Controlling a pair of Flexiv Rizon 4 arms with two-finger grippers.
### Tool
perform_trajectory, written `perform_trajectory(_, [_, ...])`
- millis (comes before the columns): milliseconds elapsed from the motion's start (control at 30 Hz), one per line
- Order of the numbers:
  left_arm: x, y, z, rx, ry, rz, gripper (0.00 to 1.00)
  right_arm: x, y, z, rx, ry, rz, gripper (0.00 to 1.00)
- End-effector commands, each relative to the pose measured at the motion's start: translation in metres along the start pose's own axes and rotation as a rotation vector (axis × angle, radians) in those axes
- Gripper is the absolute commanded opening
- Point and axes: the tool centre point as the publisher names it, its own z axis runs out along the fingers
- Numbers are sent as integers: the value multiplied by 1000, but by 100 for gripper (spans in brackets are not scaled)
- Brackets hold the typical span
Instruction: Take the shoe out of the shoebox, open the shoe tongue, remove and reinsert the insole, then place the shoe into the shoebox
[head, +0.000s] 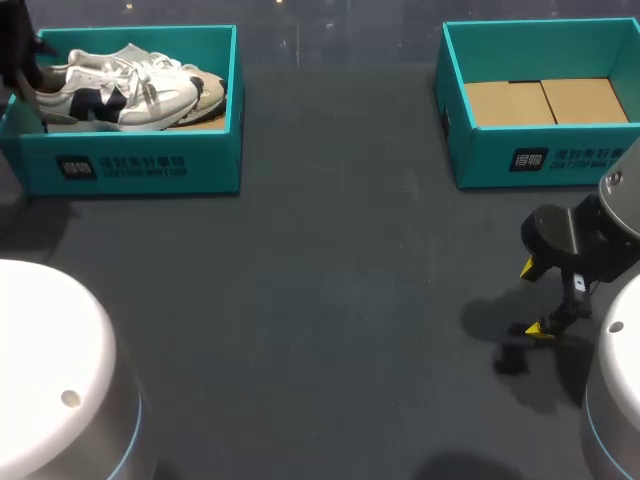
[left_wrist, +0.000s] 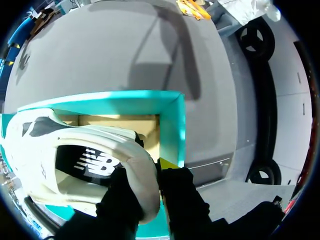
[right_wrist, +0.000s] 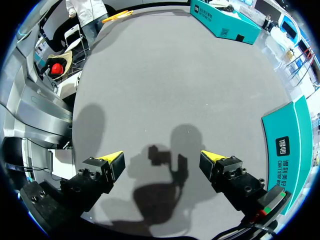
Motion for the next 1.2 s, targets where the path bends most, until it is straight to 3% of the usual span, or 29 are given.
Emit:
perform_trajectory(33, [-1,-3,-14,-1,4,-10,0,2,0,0,2,-3,0,100])
perform_trajectory(700, [-16,20,-86,8,17,-90,0,2,0,0,2,-3,0,100])
perform_trajectory(867, [-17,25,-105,10,68,-94,0,2,0,0,2,-3,0,100])
perform_trajectory(1200, [-17,25,-105,10,68,-94,0,2,0,0,2,-3,0,100])
